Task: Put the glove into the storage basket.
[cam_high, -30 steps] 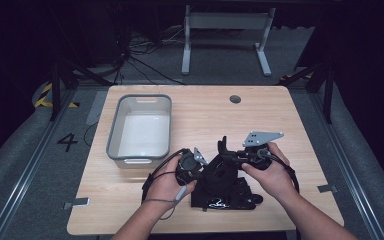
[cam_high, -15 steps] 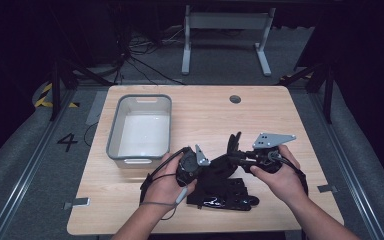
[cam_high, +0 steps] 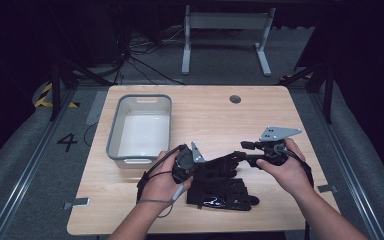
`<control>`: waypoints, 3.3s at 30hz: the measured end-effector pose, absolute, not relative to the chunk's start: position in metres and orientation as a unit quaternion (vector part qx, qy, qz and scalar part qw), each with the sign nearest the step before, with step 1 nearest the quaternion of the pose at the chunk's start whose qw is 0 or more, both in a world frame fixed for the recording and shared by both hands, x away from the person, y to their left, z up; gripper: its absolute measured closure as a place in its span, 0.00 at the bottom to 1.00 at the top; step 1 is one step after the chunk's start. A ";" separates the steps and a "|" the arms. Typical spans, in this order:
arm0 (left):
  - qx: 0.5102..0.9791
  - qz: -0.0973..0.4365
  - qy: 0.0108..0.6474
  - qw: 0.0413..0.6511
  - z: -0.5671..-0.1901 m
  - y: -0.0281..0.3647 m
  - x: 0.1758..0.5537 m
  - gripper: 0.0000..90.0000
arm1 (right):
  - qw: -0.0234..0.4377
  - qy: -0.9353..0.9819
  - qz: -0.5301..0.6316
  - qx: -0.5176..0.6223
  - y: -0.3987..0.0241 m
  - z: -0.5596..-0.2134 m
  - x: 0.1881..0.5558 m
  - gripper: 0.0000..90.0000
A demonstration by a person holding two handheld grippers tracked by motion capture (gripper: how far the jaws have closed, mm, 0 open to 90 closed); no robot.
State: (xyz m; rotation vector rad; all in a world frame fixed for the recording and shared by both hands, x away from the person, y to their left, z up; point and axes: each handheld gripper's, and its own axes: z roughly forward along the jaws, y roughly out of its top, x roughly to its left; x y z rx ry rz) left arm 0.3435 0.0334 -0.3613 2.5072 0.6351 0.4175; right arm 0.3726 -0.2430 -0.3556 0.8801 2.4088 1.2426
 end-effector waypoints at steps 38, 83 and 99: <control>0.913 0.153 0.245 0.288 -0.355 0.040 0.343 0.95 | 0.101 0.888 0.365 0.262 -0.263 -0.362 0.392 0.90; 0.941 0.102 0.230 0.225 -0.376 0.036 0.342 0.92 | 0.135 0.888 0.364 0.247 -0.264 -0.375 0.341 0.90; 0.960 0.027 0.215 0.177 -0.386 0.035 0.328 0.79 | 0.074 0.905 0.346 0.237 -0.264 -0.400 0.302 0.89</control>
